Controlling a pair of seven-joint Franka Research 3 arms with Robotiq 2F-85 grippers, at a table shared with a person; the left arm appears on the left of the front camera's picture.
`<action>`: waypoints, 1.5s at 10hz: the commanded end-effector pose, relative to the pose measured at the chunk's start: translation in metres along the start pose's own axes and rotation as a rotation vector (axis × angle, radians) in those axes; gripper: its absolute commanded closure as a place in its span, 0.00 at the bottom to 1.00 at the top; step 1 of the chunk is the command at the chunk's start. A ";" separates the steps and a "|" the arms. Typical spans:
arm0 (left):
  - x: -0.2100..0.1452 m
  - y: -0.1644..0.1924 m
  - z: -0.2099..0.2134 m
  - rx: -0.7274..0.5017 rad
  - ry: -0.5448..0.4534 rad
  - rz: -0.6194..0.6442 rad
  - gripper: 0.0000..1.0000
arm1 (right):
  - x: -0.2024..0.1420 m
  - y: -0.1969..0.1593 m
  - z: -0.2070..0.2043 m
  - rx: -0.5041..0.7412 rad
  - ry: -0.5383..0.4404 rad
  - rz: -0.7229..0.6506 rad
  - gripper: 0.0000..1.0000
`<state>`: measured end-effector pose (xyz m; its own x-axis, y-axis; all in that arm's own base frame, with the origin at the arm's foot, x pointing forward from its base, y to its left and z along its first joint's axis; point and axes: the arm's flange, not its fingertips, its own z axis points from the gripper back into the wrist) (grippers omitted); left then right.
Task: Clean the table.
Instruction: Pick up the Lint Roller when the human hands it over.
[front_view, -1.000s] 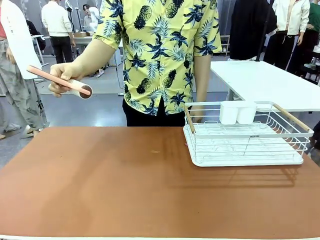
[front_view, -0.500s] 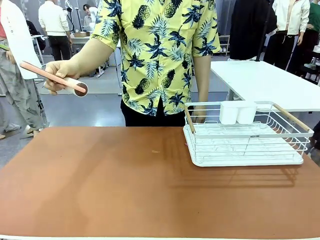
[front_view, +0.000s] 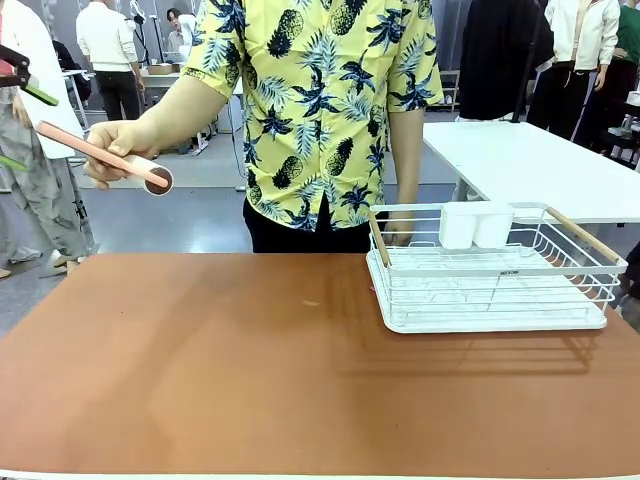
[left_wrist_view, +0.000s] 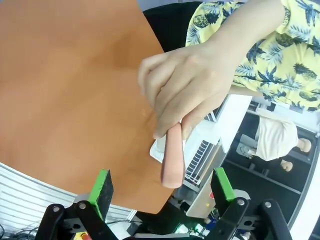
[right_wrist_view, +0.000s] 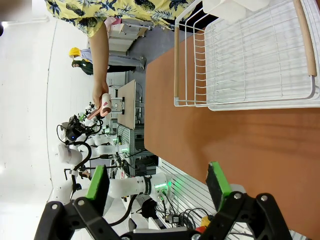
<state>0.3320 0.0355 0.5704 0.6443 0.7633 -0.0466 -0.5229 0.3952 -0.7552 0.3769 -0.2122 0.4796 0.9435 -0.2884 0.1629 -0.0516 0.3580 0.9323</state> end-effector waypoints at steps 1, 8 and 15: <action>0.002 -0.010 -0.021 0.045 -0.020 -0.002 0.00 | -0.001 0.005 0.001 0.013 0.000 0.003 0.00; 0.018 -0.024 -0.042 0.053 0.037 -0.018 0.00 | -0.001 0.005 0.001 0.013 0.000 0.003 0.00; 0.016 -0.024 -0.051 0.062 0.063 -0.017 0.40 | -0.001 0.005 0.001 0.013 0.000 0.003 0.00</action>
<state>0.3782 0.0145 0.5510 0.6998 0.7108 -0.0715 -0.5281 0.4473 -0.7218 0.3767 -0.2125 0.4796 0.9433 -0.2893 0.1629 -0.0512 0.3581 0.9323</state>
